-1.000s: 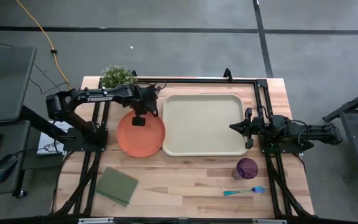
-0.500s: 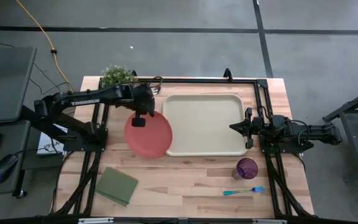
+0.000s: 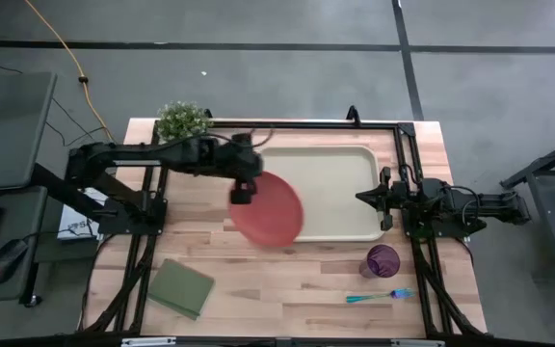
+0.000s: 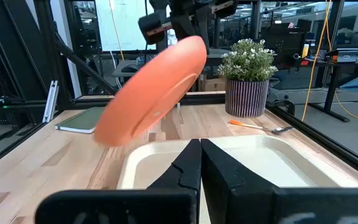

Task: Pick and place plate/cup/fork/spoon on tray
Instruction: Put the orange plate on the white serving tray

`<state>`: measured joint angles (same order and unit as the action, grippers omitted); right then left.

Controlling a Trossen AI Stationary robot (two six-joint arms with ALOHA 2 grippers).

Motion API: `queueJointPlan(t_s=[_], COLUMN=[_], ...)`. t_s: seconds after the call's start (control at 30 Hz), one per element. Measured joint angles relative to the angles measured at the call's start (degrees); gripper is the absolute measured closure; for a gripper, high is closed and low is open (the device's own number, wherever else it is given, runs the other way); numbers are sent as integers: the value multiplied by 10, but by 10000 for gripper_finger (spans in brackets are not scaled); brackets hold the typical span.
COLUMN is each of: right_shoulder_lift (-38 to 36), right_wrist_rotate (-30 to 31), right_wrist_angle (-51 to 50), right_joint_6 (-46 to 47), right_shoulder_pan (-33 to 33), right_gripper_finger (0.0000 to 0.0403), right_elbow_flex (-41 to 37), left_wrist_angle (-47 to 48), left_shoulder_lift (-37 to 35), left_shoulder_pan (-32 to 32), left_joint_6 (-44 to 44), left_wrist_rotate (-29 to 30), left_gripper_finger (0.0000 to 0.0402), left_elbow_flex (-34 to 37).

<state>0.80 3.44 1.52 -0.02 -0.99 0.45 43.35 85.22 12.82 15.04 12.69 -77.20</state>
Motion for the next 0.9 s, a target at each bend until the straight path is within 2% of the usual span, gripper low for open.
queueJointPlan(t_s=[0.27,0.43,0.57,0.9], right_shoulder_lift=[0,0,0,0], right_wrist_rotate=[0,0,0,0], right_wrist_angle=[0,0,0,0], right_joint_6=[0,0,0,0], right_shoulder_pan=[0,0,0,0], right_gripper_finger=[402,402,402,402], right_elbow_flex=[0,0,0,0], left_wrist_angle=[-3,-21,-21,-20], left_shoulder_lift=[199,297,344,397], left_shoulder_pan=[14,38,53,81], left_joint_6=[-29,-49,-62,-76], left_wrist_rotate=[14,-15,-30,-31], left_gripper_finger=[401,401,401,401], left_elbow_flex=[-198,-292,-324,-324])
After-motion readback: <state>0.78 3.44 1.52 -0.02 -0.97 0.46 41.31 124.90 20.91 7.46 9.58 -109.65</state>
